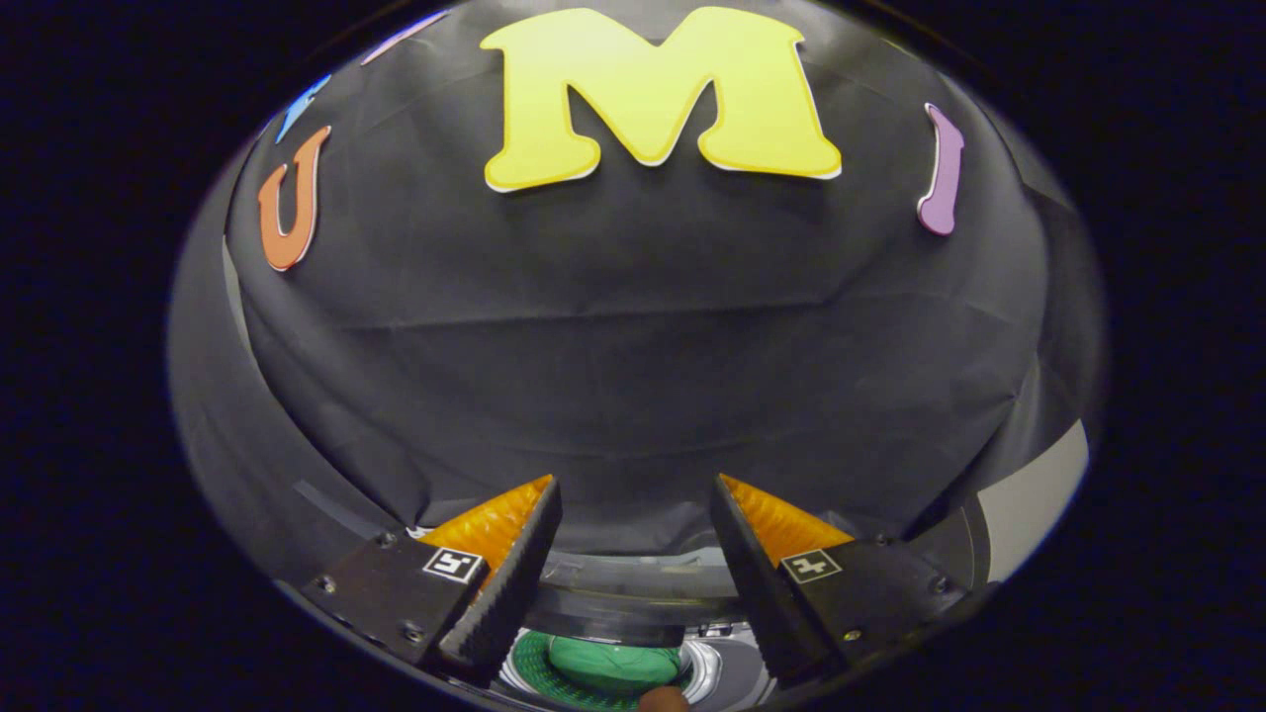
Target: Put the clothes into the washing machine and then close the washing machine lid.
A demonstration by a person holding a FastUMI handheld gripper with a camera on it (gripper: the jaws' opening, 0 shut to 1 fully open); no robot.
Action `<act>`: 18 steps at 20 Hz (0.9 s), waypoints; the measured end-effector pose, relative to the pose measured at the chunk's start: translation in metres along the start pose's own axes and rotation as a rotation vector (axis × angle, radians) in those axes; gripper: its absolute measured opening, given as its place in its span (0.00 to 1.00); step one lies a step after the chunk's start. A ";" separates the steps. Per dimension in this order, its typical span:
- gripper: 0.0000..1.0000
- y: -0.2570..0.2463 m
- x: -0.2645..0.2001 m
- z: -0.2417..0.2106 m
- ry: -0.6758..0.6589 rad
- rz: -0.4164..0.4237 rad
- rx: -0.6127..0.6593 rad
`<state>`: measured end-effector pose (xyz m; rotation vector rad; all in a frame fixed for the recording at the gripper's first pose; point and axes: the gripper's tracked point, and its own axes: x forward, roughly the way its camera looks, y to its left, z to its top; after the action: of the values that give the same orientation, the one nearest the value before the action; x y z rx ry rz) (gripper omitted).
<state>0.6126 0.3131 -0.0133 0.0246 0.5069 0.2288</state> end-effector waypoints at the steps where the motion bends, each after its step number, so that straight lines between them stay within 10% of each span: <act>1: 0.95 0.000 -0.001 -0.001 -0.003 0.000 0.000; 18: 0.95 0.007 -0.055 -0.034 -0.237 0.000 -0.022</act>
<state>0.5474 0.3067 -0.0162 0.0301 0.2681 0.2281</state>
